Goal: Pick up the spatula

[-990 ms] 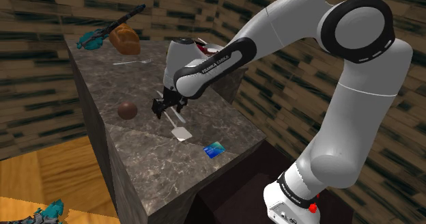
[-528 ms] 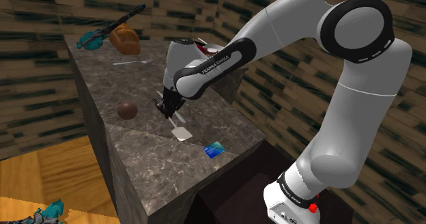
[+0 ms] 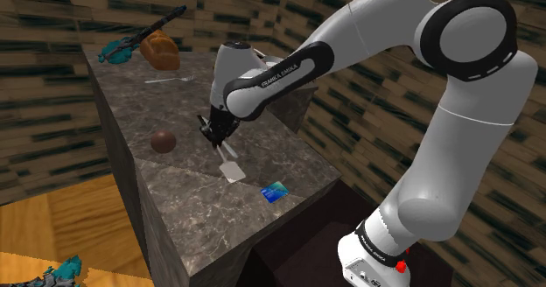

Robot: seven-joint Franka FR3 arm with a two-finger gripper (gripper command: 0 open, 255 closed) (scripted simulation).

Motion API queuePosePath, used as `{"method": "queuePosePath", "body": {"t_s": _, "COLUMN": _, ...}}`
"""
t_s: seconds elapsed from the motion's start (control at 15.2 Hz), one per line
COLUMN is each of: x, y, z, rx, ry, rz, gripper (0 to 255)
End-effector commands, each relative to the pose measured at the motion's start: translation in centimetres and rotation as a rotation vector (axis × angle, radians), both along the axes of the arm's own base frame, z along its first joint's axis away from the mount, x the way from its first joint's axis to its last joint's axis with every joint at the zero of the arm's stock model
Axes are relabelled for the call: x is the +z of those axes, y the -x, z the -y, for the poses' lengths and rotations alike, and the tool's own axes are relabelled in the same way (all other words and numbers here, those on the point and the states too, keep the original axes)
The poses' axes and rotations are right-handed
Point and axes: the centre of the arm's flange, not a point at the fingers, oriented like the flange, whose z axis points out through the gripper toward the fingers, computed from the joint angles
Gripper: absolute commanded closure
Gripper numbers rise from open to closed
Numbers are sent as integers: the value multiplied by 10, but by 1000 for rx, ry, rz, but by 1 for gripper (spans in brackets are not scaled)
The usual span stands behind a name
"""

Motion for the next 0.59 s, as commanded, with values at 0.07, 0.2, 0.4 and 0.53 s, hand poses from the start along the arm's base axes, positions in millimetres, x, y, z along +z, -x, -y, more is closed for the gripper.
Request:
{"method": "queuePosePath", "body": {"t_s": 0.07, "x": 17, "y": -1, "z": -1, "rx": 0, "ry": 0, "rz": 0, "gripper": 255}}
{"method": "queuePosePath", "body": {"t_s": 0.2, "x": 27, "y": -1, "z": -1, "rx": 0, "ry": 0, "rz": 0, "gripper": 255}}
{"method": "queuePosePath", "body": {"t_s": 0.4, "x": 43, "y": -1, "z": -1, "rx": 0, "ry": 0, "rz": 0, "gripper": 255}}
{"method": "queuePosePath", "body": {"t_s": 0.53, "x": 53, "y": -1, "z": -1, "rx": 0, "ry": 0, "rz": 0, "gripper": 255}}
